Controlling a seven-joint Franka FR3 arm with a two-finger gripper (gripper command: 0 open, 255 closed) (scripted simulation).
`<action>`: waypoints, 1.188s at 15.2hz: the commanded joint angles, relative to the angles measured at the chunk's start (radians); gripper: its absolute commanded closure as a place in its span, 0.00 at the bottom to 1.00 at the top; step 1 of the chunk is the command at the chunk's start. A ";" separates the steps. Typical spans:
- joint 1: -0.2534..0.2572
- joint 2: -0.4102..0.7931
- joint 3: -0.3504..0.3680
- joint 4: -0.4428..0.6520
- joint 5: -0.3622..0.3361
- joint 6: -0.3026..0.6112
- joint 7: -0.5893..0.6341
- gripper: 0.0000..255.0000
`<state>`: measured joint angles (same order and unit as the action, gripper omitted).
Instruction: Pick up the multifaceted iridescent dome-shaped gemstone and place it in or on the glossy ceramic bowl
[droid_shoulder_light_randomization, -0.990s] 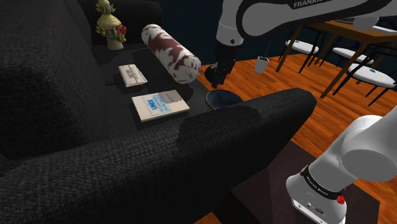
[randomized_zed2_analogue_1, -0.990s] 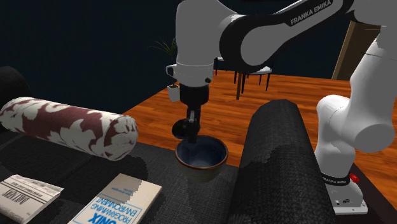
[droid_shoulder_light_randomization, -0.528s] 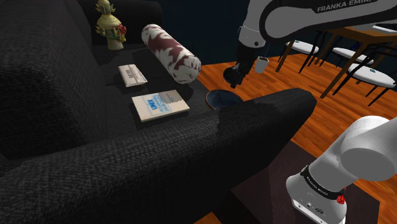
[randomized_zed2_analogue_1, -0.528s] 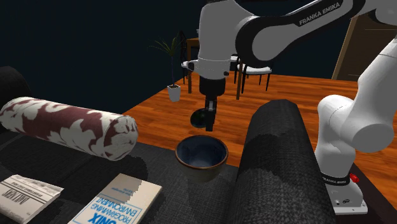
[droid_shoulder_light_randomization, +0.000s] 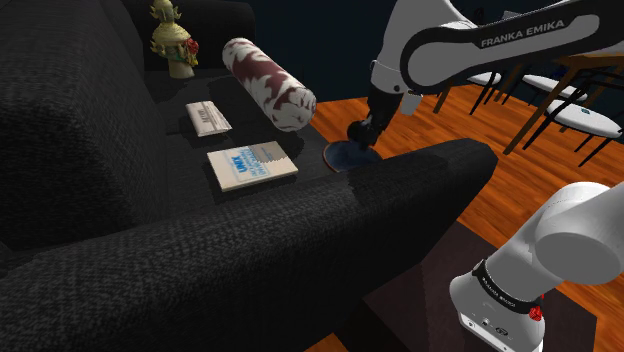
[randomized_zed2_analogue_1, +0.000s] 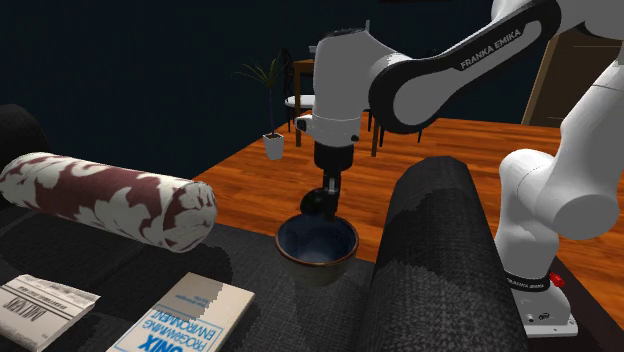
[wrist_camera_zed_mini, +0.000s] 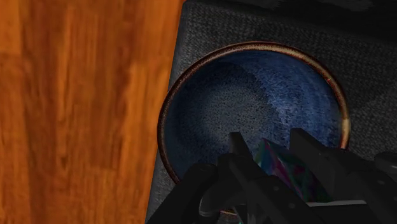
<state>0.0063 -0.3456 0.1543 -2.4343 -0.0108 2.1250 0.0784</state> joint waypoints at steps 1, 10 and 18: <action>0.000 0.010 0.001 -0.021 -0.001 0.032 0.003 1.00; -0.001 0.033 0.004 -0.050 -0.005 0.083 0.008 1.00; -0.001 0.033 0.004 -0.050 -0.005 0.083 0.008 0.00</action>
<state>0.0049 -0.3129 0.1586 -2.4842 -0.0158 2.2079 0.0863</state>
